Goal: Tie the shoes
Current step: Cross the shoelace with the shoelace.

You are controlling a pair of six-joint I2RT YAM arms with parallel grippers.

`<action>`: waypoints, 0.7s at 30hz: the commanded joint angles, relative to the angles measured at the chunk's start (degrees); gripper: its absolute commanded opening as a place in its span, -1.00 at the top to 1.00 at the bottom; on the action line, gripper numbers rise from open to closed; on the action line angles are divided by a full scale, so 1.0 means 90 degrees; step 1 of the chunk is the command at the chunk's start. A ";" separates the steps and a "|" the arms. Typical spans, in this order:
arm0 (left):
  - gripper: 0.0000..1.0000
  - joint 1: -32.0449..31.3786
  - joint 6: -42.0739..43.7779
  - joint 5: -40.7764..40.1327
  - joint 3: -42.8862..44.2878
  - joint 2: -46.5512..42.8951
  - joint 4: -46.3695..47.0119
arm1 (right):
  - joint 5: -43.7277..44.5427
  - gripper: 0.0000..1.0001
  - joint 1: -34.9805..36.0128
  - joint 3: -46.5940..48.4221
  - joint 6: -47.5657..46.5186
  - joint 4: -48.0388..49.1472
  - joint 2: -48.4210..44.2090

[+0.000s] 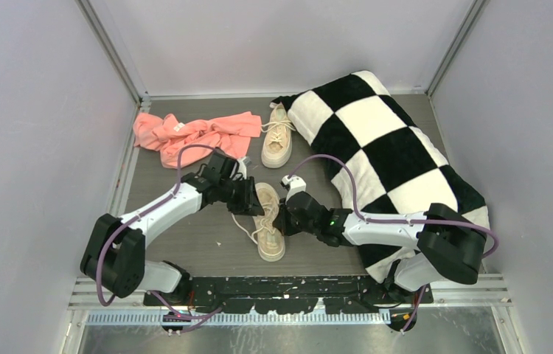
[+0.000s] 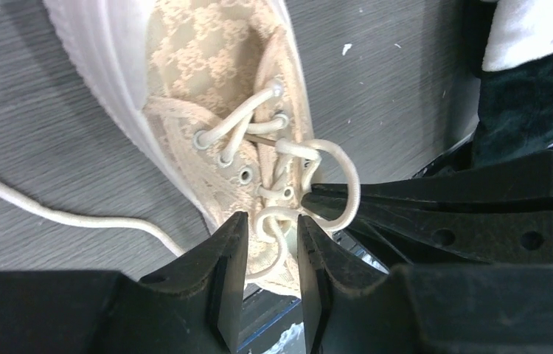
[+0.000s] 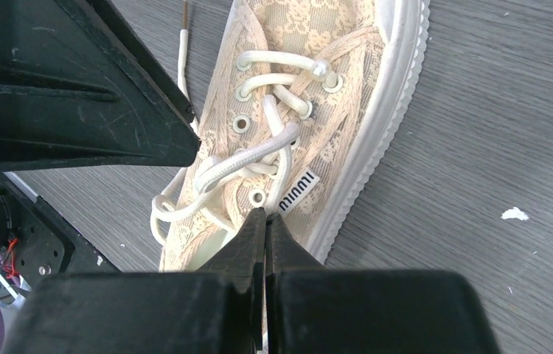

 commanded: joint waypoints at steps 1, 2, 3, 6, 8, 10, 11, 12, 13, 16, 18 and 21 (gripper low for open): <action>0.35 -0.0127 0.0668 -0.0004 0.0371 -0.0150 0.0364 | -0.0088 0.99 -0.0036 0.0203 -0.0071 0.0117 -0.0049; 0.35 -0.0126 0.0776 0.0015 0.0398 -0.0091 0.0364 | -0.0099 0.99 -0.0035 0.0200 -0.0050 0.0149 -0.0030; 0.36 -0.0126 0.0881 0.0044 0.0448 -0.0017 0.0338 | -0.0109 0.99 -0.0036 0.0204 -0.0043 0.0181 -0.0007; 0.37 -0.0125 0.0839 0.0106 0.0572 0.0253 0.0261 | -0.0073 0.99 -0.0082 0.0281 0.0039 0.0108 0.0096; 0.39 -0.0129 0.0714 0.0150 0.0619 0.0414 0.0271 | 0.0147 0.99 -0.0099 0.0322 0.0208 0.0031 0.0114; 0.39 -0.0129 0.0589 0.0241 0.0599 0.0474 0.0376 | 0.0281 0.99 -0.0177 0.0373 0.0463 -0.0059 0.0164; 0.39 -0.0125 0.0529 0.0281 0.0580 0.0488 0.0430 | 0.0221 0.99 -0.0237 0.0424 0.0552 -0.0111 0.0220; 0.39 -0.0124 0.0477 0.0299 0.0566 0.0499 0.0473 | 0.0132 0.99 -0.0305 0.0473 0.0613 -0.0142 0.0316; 0.40 -0.0124 0.0437 0.0319 0.0571 0.0507 0.0479 | 0.0066 0.99 -0.0326 0.0518 0.0655 -0.0168 0.0379; 0.45 -0.0125 0.0431 0.0406 0.0637 0.0535 0.0464 | -0.0069 0.99 -0.0332 0.0575 0.0736 -0.0135 0.0477; 0.47 -0.0127 0.0573 0.0297 0.0726 0.0491 0.0298 | -0.0118 0.99 -0.0344 0.0551 0.0762 -0.0076 0.0462; 0.46 -0.0129 0.0699 -0.0129 0.0800 0.0417 0.0106 | -0.0111 0.99 -0.0355 0.0540 0.0756 -0.0082 0.0418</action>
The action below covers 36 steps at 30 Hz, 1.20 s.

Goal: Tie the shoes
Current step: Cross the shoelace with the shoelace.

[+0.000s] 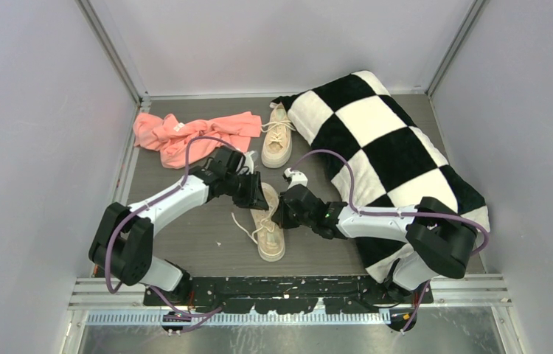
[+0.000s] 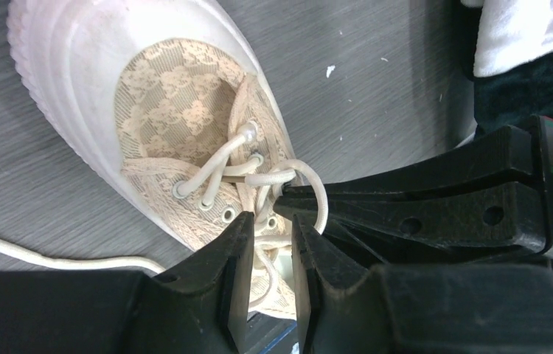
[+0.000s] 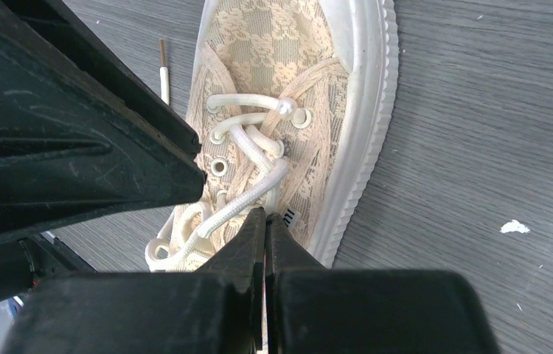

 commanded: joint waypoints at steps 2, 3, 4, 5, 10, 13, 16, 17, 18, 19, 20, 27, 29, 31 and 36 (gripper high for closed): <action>0.47 -0.0019 0.0154 -0.0687 0.0329 -0.0188 -0.0142 | -0.0018 0.98 -0.0046 0.0180 0.0128 0.0040 -0.0059; 0.46 -0.0019 0.0128 -0.0811 0.0313 -0.0247 -0.0117 | -0.0018 0.99 -0.0041 0.0181 0.0119 0.0034 -0.0073; 0.46 -0.0016 0.0108 -0.0883 0.0256 -0.0312 -0.0049 | -0.0018 0.99 -0.0041 0.0181 0.0117 0.0024 -0.0083; 0.45 -0.0018 0.0109 -0.0908 0.0193 -0.0372 0.0054 | -0.0018 0.99 -0.0052 0.0174 0.0109 0.0020 -0.0086; 0.45 -0.0019 0.0039 -0.0938 0.0126 -0.0430 0.0219 | -0.0061 0.99 -0.0059 0.0173 0.0116 0.0033 -0.0054; 0.47 -0.0042 -0.0049 -0.0877 0.0134 -0.0339 0.0247 | -0.0098 0.99 -0.0061 0.0203 0.0107 0.0048 -0.0029; 0.47 -0.0102 -0.0036 -0.0951 0.0149 -0.0306 0.0279 | -0.0117 0.99 -0.0067 0.0216 0.0088 0.0058 -0.0053; 0.47 -0.0122 -0.0010 -0.1007 0.0144 -0.0320 0.0295 | -0.0116 0.99 -0.0067 0.0220 0.0075 0.0053 -0.0070; 0.47 -0.0139 0.0038 -0.1026 0.0135 -0.0321 0.0318 | -0.0117 0.99 -0.0062 0.0213 0.0077 0.0049 -0.0082; 0.46 -0.0152 0.0099 -0.1027 0.0130 -0.0323 0.0357 | -0.0108 0.99 -0.0060 0.0212 0.0082 0.0048 -0.0084; 0.46 -0.0160 0.0163 -0.0914 0.0113 -0.0323 0.0433 | -0.0107 0.99 -0.0060 0.0207 0.0078 0.0040 -0.0095; 0.47 -0.0282 0.0564 -0.0911 -0.0188 -0.0360 0.1220 | -0.0111 0.99 -0.0065 0.0197 0.0106 0.0029 -0.0101; 0.46 -0.0338 0.0680 -0.0913 -0.0151 -0.0314 0.1178 | -0.0092 0.99 -0.0061 0.0186 0.0117 0.0010 -0.0126; 0.43 -0.0344 0.0764 -0.0927 -0.0100 -0.0240 0.1103 | -0.0064 0.99 -0.0069 0.0174 0.0108 -0.0008 -0.0147; 0.37 -0.0387 0.0786 -0.0894 -0.0052 -0.0136 0.1096 | -0.0058 0.99 -0.0061 0.0183 0.0107 -0.0030 -0.0153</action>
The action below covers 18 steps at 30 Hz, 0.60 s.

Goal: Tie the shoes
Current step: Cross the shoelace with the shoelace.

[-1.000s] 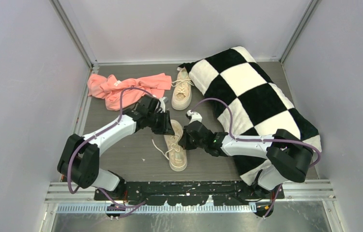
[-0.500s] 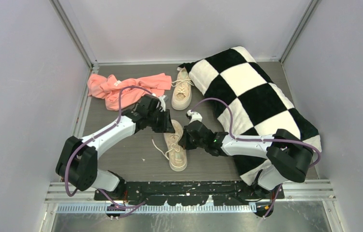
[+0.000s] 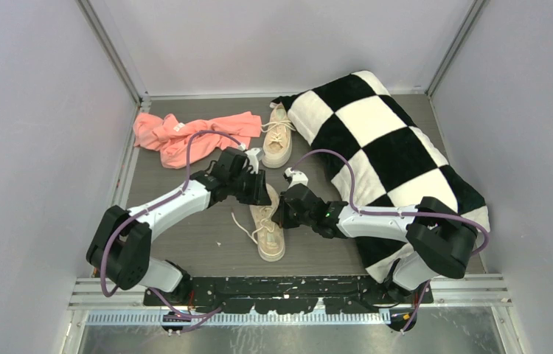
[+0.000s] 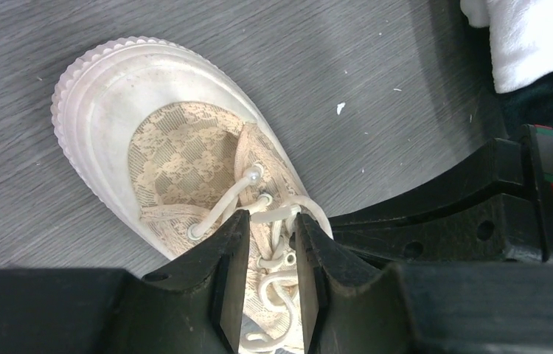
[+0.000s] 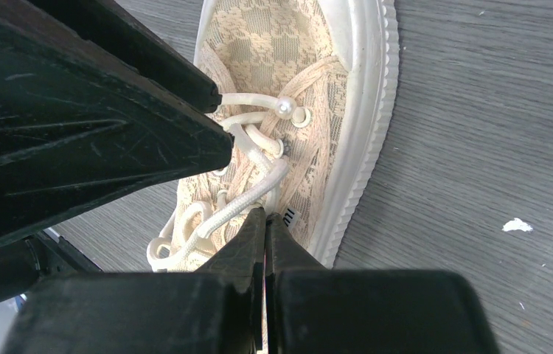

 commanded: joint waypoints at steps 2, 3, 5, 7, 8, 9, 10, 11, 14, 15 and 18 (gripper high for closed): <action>0.37 -0.0045 0.0174 -0.0011 0.0120 0.0150 0.0301 | 0.0033 0.99 -0.0021 0.0183 0.0029 0.0009 -0.0158; 0.36 -0.0054 0.0174 -0.0016 0.0121 0.0209 0.0314 | 0.0035 0.99 -0.0020 0.0185 0.0029 0.0009 -0.0161; 0.36 -0.0067 0.0169 -0.0017 0.0130 0.0298 0.0332 | 0.0028 0.99 -0.0014 0.0180 0.0029 0.0009 -0.0170; 0.35 -0.0084 0.0161 -0.0043 0.0140 0.0359 0.0358 | 0.0041 0.99 -0.0017 0.0179 0.0027 -0.0005 -0.0179; 0.35 -0.0106 0.0148 -0.0055 0.0140 0.0359 0.0384 | 0.0048 0.99 -0.0014 0.0176 0.0031 -0.0010 -0.0193; 0.35 -0.0109 0.0136 -0.0070 0.0141 0.0366 0.0410 | 0.0049 0.99 -0.0016 0.0164 0.0030 -0.0010 -0.0201; 0.35 -0.0119 0.0126 -0.0070 0.0145 0.0378 0.0426 | 0.0053 0.99 -0.0023 0.0161 0.0026 -0.0012 -0.0203; 0.35 -0.0125 0.0125 -0.0091 0.0157 0.0385 0.0433 | 0.0057 0.99 -0.0018 0.0161 0.0029 -0.0016 -0.0208; 0.35 -0.0140 0.0125 -0.0103 0.0202 0.0429 0.0434 | 0.0054 0.99 -0.0020 0.0161 0.0032 -0.0020 -0.0221; 0.37 -0.0151 0.0125 -0.0100 0.0215 0.0437 0.0440 | 0.0057 0.99 -0.0021 0.0161 0.0030 -0.0020 -0.0219; 0.49 -0.0196 0.0125 -0.0074 0.0238 0.0465 0.0459 | 0.0069 0.99 -0.0019 0.0161 0.0029 -0.0030 -0.0223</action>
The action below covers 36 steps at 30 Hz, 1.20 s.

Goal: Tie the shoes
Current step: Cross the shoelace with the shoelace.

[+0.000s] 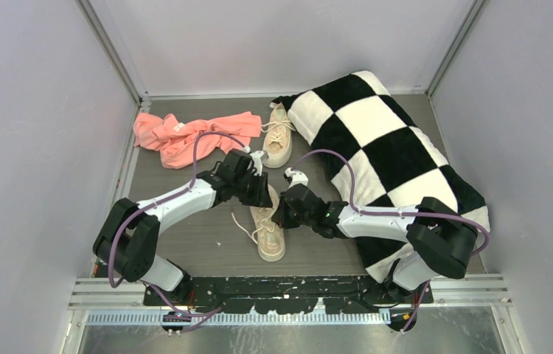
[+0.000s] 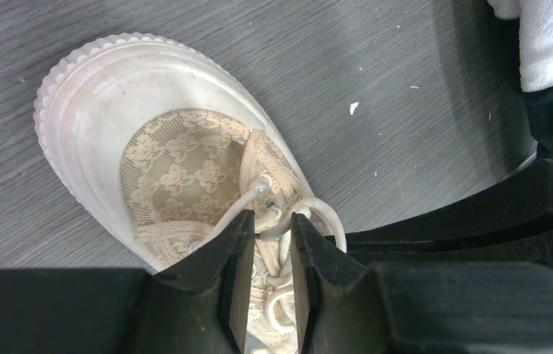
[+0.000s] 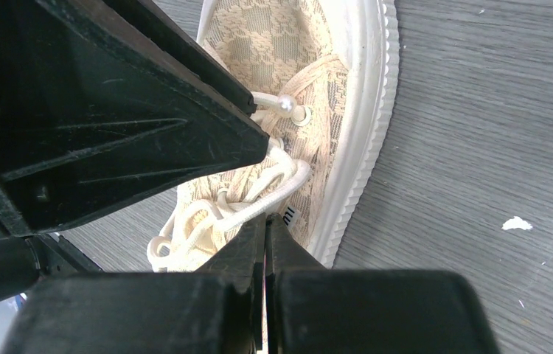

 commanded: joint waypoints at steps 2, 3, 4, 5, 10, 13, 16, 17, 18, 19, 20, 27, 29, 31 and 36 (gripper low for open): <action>0.58 -0.0095 0.0084 -0.0008 0.0231 0.0065 0.0300 | 0.0079 0.99 -0.0016 0.0167 0.0028 -0.0013 -0.0205; 0.62 -0.0107 0.0083 0.0003 0.0231 0.0062 0.0306 | 0.0077 0.99 -0.0022 0.0172 0.0027 -0.0017 -0.0208; 0.65 -0.0111 0.0083 0.0016 0.0226 0.0051 0.0308 | 0.0076 0.99 -0.0019 0.0163 0.0020 -0.0018 -0.0219; 0.68 -0.0115 0.0083 0.0007 0.0223 0.0042 0.0301 | 0.0086 0.99 -0.0017 0.0170 0.0034 -0.0018 -0.0221; 0.91 -0.0118 0.0079 -0.0065 0.0252 -0.0070 0.0250 | 0.0076 0.99 -0.0015 0.0161 0.0015 -0.0035 -0.0226; 0.99 -0.0119 0.0081 -0.0209 0.0377 -0.0199 0.0003 | 0.0099 0.99 -0.0019 0.0151 0.0017 -0.0055 -0.0259; 0.99 -0.0120 0.0128 -0.0384 0.0545 -0.0300 -0.0339 | 0.0144 0.99 -0.0014 0.0158 0.0031 -0.0093 -0.0290; 0.99 -0.0120 0.0154 -0.0426 0.0594 -0.0323 -0.0438 | 0.0167 0.99 -0.0016 0.0169 0.0040 -0.0125 -0.0305; 0.99 -0.0121 0.0165 -0.0481 0.0642 -0.0345 -0.0521 | 0.0196 0.99 -0.0019 0.0186 0.0058 -0.0167 -0.0324; 0.99 -0.0118 0.0178 -0.0554 0.0663 -0.0374 -0.0609 | 0.0241 0.99 -0.0015 0.0203 0.0056 -0.0215 -0.0344; 0.99 -0.0120 0.0176 -0.0640 0.0698 -0.0403 -0.0693 | 0.0343 0.98 -0.0014 0.0236 0.0060 -0.0306 -0.0382; 0.99 -0.0114 0.0060 -0.1086 0.0973 -0.0536 -0.1237 | 0.0467 0.25 -0.0019 0.0423 -0.0342 -0.1016 -0.0935; 0.99 -0.0118 0.0028 -0.1115 0.0998 -0.0657 -0.1225 | 0.0375 0.10 -0.0019 0.0488 -0.0533 -0.1199 -0.1135; 0.99 -0.0118 0.0005 -0.1107 0.1010 -0.0799 -0.1201 | 0.0399 -0.01 -0.0028 0.0517 -0.0698 -0.1369 -0.1405; 0.99 -0.0120 -0.0056 -0.1054 0.1050 -0.1257 -0.1134 | 0.0555 -0.21 -0.0029 0.0687 -0.1194 -0.1537 -0.1874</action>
